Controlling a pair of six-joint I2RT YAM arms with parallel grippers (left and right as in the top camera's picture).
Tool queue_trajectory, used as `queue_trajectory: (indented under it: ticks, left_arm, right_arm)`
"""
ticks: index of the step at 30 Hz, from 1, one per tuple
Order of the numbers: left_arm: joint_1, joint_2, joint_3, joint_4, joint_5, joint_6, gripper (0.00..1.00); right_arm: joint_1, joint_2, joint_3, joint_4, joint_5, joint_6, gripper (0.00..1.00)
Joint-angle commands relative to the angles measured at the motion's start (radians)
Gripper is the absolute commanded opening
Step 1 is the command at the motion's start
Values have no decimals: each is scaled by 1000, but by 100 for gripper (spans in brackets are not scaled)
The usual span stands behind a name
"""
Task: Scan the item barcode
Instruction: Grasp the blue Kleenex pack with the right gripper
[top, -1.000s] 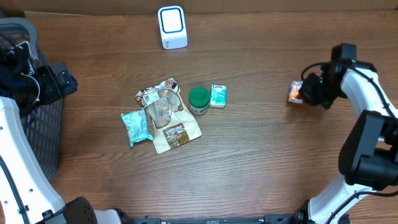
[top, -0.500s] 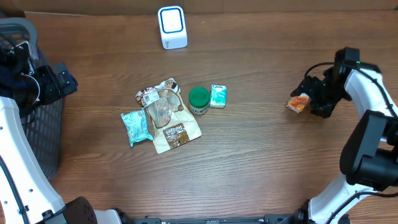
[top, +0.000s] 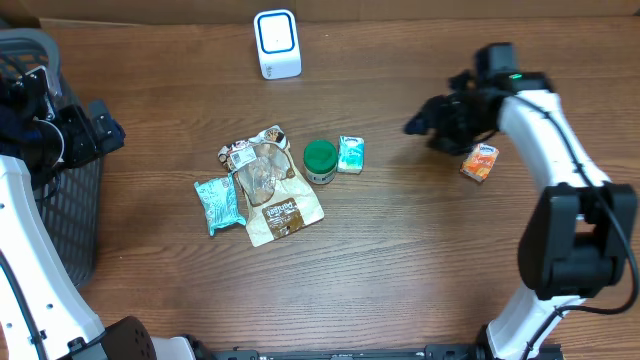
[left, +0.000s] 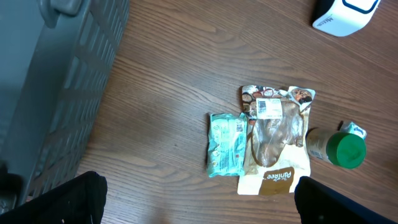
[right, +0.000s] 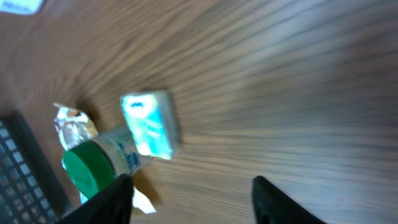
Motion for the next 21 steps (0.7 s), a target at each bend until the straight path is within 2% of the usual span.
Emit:
queue_trajectory:
  ticks: [1,8,14,21]
  left_arm:
    - [-1,8,21,-3,15,14,100]
    - [-1,8,21,-3,15,14,99]
    - [-1,8,21,-3,15,14,100]
    - [-1,8,21,-3,15,14,100]
  right_arm:
    - [79,1,-68,80,-16,73,53]
    - [207,31,-158,283,75,178,39]
    - [249,106,-158,341,85,211,32]
    - [251,148,-159,338,85,213,30]
